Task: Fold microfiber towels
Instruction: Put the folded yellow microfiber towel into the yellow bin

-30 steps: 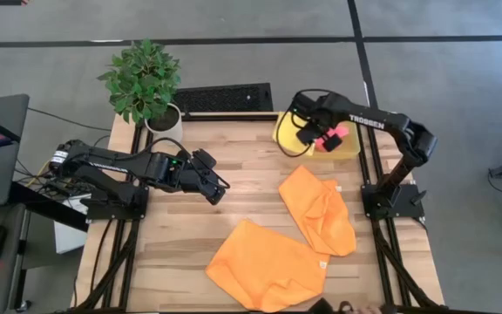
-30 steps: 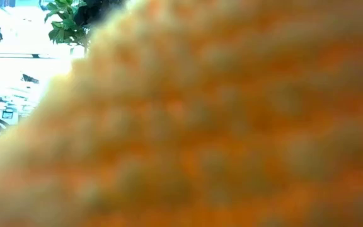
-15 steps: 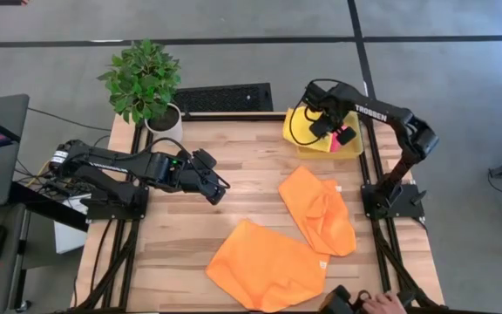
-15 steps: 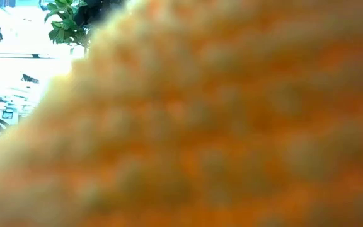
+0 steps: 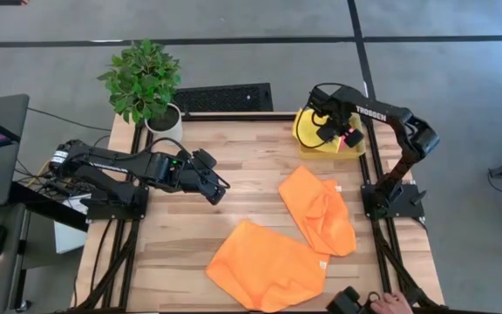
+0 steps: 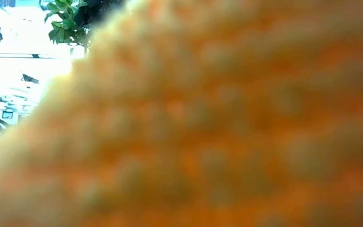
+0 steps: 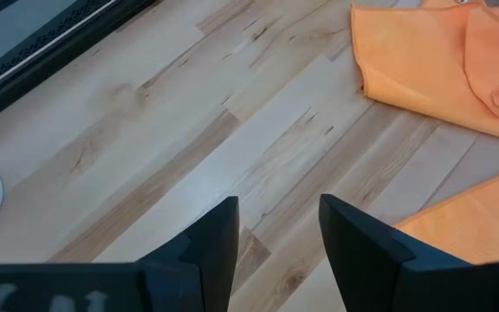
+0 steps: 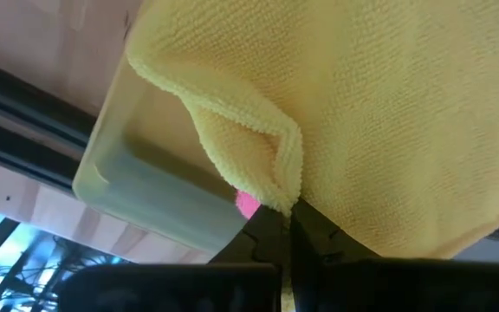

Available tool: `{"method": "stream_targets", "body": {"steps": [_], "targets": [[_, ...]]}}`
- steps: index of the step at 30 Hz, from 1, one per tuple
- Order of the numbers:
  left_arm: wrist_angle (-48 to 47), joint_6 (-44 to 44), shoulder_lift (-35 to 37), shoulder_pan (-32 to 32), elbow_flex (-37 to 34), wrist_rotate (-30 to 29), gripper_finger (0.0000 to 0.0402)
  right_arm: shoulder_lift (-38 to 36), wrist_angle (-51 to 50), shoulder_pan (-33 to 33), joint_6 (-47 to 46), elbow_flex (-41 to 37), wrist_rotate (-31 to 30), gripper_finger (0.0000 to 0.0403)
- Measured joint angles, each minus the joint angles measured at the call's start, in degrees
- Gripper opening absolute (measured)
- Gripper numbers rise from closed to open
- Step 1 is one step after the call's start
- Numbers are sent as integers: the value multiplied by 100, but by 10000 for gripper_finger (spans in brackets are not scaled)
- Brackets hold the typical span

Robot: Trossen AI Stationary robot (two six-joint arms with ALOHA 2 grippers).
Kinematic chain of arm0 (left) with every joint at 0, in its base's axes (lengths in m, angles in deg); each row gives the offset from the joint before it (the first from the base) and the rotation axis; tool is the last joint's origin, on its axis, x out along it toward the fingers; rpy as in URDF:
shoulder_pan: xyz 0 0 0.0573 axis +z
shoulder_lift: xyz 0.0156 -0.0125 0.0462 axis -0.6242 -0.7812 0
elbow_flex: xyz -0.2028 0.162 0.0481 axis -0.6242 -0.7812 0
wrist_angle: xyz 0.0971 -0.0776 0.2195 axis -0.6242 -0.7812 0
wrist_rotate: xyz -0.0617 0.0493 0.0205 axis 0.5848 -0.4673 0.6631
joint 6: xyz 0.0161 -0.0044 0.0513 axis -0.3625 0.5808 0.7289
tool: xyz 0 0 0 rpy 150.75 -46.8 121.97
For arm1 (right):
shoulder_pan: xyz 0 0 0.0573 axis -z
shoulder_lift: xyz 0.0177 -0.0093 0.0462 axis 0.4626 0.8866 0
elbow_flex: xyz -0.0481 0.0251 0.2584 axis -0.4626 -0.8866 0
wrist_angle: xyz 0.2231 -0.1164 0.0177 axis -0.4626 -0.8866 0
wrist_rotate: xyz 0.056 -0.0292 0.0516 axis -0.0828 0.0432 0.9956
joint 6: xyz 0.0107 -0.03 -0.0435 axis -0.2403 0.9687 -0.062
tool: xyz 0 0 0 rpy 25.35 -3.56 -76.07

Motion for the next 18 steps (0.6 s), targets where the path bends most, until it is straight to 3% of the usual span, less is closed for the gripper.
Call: {"method": "stream_targets", "body": {"steps": [10, 18], "targets": [[0, 7, 0, 1, 0, -2, 154, 0, -304, 304, 2, 0, -36, 22], [0, 111, 0, 2, 0, -4, 154, 0, -4, 398, -45, -4, 7, 25]]}}
